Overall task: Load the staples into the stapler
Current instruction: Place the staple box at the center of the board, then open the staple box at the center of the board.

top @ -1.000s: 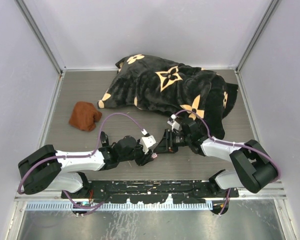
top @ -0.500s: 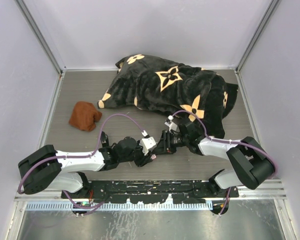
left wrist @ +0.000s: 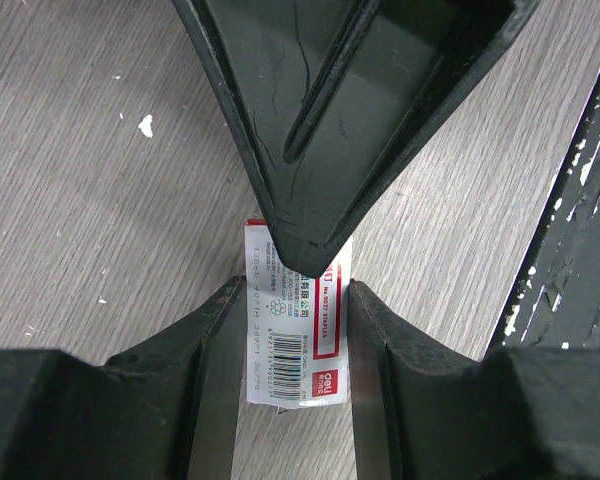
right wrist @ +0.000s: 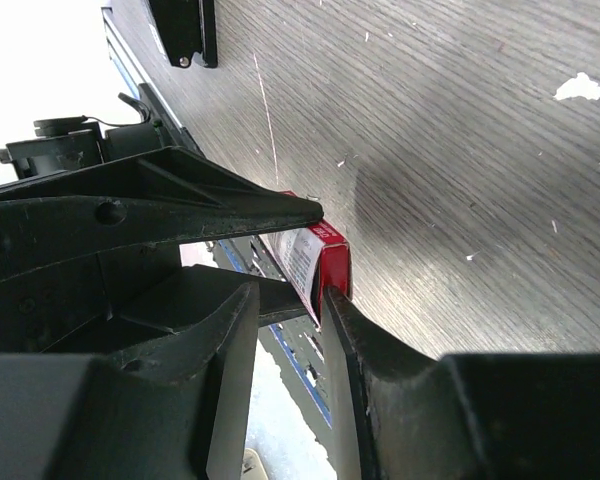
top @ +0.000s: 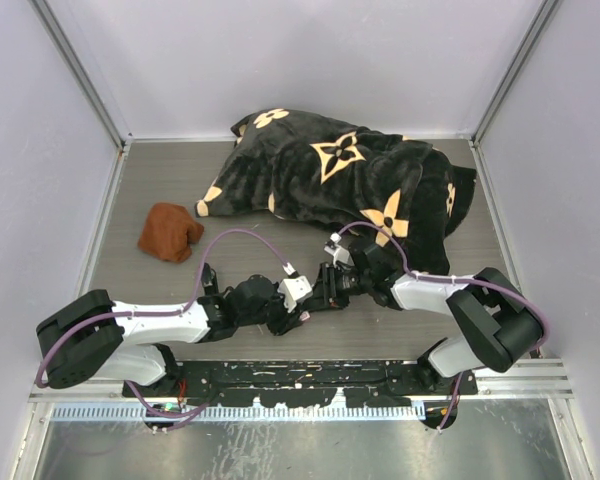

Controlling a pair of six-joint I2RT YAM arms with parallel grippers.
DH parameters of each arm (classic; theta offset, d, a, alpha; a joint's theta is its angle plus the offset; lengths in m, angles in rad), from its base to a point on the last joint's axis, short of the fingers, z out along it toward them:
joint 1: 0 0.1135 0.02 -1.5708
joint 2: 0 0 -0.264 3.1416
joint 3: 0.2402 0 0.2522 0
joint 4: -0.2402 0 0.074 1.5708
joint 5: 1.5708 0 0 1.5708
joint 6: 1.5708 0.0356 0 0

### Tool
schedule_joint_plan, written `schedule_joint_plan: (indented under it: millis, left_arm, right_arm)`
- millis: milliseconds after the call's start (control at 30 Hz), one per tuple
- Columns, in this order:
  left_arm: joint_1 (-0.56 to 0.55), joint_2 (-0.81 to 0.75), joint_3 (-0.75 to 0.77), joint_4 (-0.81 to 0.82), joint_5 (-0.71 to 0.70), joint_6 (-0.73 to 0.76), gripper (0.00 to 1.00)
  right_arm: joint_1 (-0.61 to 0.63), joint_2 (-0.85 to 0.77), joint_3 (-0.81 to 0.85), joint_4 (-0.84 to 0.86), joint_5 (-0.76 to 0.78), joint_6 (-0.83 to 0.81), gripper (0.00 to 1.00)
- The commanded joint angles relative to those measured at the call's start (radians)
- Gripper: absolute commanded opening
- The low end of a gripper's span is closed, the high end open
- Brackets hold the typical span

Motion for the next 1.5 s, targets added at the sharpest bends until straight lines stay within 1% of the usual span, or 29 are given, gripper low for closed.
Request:
schedule_joint_plan:
  millis: [0, 200, 433, 467, 567, 667, 833, 900, 1033, 1100, 1200, 1300, 1467]
  left_arm:
    - [-0.009, 0.004, 0.024, 0.111, 0.002, 0.007, 0.36]
    - [-0.012, 0.031, 0.034, 0.111, 0.005, 0.005, 0.36]
    - [-0.026, 0.089, 0.07, 0.072, 0.007, 0.018, 0.37]
    - [-0.027, 0.097, 0.077, 0.062, 0.005, 0.021, 0.38]
    - [-0.032, 0.118, 0.096, 0.022, -0.015, 0.034, 0.42]
    - [-0.032, 0.12, 0.102, -0.01, -0.036, 0.036, 0.5]
    - [-0.032, 0.108, 0.111, -0.059, -0.045, 0.029, 0.63]
    - [-0.032, 0.108, 0.109, -0.075, -0.047, 0.023, 0.67]
    - [-0.032, 0.107, 0.103, -0.099, -0.068, 0.015, 0.7]
    - [-0.032, 0.107, 0.105, -0.104, -0.075, 0.013, 0.7]
    - [-0.032, 0.121, 0.112, -0.111, -0.078, 0.017, 0.63]
    - [-0.032, 0.138, 0.124, -0.124, -0.069, 0.019, 0.62]
    - [-0.032, 0.142, 0.127, -0.124, -0.06, 0.022, 0.53]
  right_arm:
    - [0.033, 0.015, 0.05, 0.056, -0.036, -0.002, 0.36]
    - [0.046, 0.042, 0.058, 0.045, -0.02, -0.02, 0.35]
    - [0.049, 0.043, 0.069, -0.032, 0.057, -0.073, 0.35]
    - [0.048, 0.038, 0.073, -0.052, 0.074, -0.088, 0.36]
    - [0.049, 0.019, 0.079, -0.125, 0.142, -0.122, 0.39]
    - [0.047, -0.003, 0.079, -0.167, 0.188, -0.142, 0.4]
    - [0.047, -0.005, 0.072, -0.166, 0.19, -0.142, 0.41]
    - [0.048, 0.001, 0.068, -0.161, 0.187, -0.141, 0.42]
    - [0.046, -0.001, 0.059, -0.154, 0.188, -0.136, 0.42]
    - [0.046, 0.001, 0.055, -0.15, 0.19, -0.136, 0.42]
    - [0.046, 0.012, 0.048, -0.132, 0.178, -0.124, 0.4]
    - [0.046, 0.02, 0.045, -0.121, 0.176, -0.116, 0.38]
    - [0.046, 0.035, 0.037, -0.108, 0.176, -0.11, 0.36]
